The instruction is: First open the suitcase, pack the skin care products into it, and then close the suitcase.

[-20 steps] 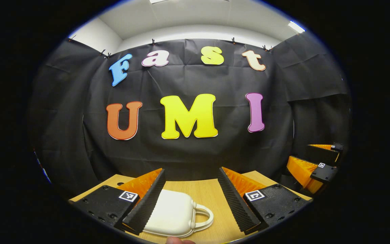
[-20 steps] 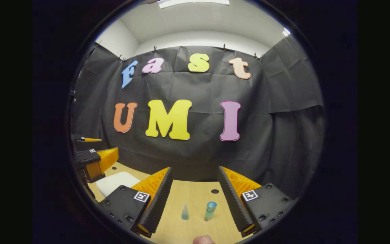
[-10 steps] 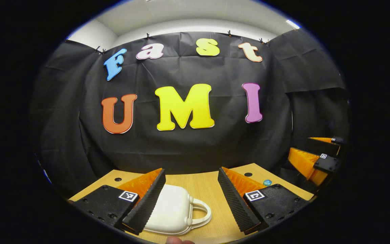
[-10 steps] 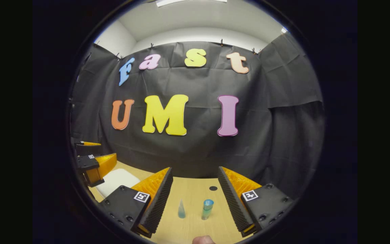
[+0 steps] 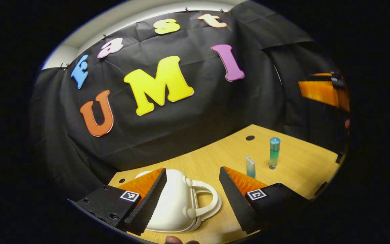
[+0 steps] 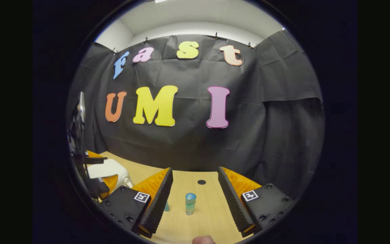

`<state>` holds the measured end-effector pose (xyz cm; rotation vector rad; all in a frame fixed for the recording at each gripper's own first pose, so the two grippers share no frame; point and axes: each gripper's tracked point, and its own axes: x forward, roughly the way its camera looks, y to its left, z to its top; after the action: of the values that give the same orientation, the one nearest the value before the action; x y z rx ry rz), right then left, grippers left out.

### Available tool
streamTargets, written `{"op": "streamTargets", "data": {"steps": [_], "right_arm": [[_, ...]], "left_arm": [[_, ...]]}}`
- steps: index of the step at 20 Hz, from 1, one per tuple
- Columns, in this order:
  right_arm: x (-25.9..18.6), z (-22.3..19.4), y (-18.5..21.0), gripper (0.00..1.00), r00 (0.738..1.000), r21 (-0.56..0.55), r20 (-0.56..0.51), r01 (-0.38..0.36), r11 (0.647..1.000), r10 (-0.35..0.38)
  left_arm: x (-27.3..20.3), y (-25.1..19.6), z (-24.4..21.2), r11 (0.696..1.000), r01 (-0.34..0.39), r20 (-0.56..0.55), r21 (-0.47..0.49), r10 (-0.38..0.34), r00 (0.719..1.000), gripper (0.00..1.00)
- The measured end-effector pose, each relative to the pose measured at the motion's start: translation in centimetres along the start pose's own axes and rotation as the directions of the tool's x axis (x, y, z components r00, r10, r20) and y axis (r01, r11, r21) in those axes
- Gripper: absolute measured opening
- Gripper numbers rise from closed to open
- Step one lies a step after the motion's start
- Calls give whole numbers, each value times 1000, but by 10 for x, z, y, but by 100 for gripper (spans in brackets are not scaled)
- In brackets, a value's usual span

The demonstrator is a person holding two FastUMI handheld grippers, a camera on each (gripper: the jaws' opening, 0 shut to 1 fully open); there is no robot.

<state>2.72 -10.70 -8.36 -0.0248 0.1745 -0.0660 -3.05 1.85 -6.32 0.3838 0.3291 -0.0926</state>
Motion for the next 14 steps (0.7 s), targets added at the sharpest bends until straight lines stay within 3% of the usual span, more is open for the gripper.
{"op": "streamTargets", "data": {"steps": [4,7,14], "right_arm": [[3,-23,-22,78,999,-14,-53,11,1000,-12],[8,-31,-35,80,997,-3,-69,16,1000,-16],[21,-44,-61,80,997,-11,-77,2,1000,-2]], "left_arm": [[-1,4,-24,991,29,-134,132,-12,991,99],[8,13,-42,974,20,-203,226,27,979,99],[38,5,-91,944,64,-346,323,55,937,92]]}}
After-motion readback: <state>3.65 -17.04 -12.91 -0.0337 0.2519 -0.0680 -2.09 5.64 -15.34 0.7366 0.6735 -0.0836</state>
